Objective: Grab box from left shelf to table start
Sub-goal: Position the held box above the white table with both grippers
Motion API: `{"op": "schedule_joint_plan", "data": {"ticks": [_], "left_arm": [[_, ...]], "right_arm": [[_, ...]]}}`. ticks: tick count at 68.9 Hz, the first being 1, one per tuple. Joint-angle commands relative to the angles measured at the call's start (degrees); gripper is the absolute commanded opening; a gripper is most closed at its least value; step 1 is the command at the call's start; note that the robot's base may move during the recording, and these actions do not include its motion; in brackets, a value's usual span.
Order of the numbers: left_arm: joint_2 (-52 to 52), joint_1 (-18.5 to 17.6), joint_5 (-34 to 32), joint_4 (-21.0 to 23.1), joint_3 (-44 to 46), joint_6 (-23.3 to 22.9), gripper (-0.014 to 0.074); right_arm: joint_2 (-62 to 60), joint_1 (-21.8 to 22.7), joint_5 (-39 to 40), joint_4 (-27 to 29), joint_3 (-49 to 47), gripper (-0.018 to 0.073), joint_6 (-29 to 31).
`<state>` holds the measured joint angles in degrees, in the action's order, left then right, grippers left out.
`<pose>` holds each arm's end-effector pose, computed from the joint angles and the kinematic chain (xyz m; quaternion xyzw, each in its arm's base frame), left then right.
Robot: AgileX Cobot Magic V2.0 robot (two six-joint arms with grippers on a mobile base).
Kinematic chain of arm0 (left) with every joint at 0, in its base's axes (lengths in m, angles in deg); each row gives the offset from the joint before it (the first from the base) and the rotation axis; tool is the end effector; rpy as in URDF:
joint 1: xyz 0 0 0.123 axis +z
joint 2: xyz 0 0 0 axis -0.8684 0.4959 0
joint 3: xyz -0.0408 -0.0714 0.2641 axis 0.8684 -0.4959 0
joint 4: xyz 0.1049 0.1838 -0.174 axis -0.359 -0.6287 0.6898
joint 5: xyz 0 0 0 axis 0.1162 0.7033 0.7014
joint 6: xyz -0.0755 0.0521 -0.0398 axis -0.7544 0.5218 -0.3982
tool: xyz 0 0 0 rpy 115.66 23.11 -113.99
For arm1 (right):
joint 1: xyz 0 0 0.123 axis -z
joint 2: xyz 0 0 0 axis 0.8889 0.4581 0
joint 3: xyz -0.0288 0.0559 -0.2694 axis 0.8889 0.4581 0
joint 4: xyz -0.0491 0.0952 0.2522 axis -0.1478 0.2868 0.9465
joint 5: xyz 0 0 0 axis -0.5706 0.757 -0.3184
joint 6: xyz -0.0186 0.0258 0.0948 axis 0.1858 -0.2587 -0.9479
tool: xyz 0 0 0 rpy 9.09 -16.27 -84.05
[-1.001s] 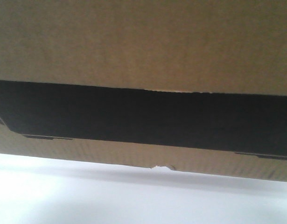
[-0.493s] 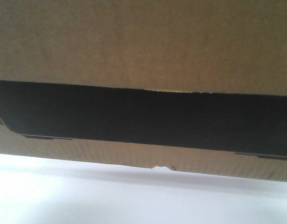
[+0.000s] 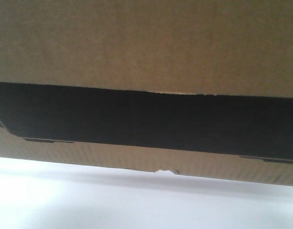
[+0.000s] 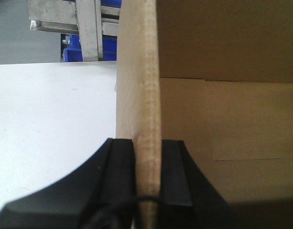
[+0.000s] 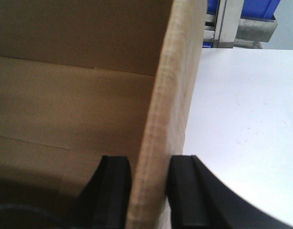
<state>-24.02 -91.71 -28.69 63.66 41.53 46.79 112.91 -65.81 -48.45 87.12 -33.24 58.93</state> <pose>0.1410 -0.0699 0.4185 0.1141 0.8070 -0.1495 0.5599 0.0971 0.0139 0.3993 -0.0076 0.8278 0.0769 0.5558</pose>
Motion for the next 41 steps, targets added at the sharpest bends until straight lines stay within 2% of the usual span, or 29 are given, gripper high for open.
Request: {"op": "schedule_joint_plan", "data": {"ticks": [1,32,41], "left_arm": [[-0.5,-0.8,-10.9,4.8,2.5,-0.9,-0.0104],[-0.1,-0.8,-11.2,4.8,2.5,-0.9,-0.0104],[-0.1,-0.8,-10.2,4.8,3.2,-1.0,-0.0104]], "right_arm": [[0.3,-0.2,8.3,2.3,-2.1,0.0057,0.7],[0.9,-0.2,7.9,2.6,-2.2,0.0057,0.7],[4.2,-0.2,5.4,2.8,-5.0,0.0057,0.7]]}}
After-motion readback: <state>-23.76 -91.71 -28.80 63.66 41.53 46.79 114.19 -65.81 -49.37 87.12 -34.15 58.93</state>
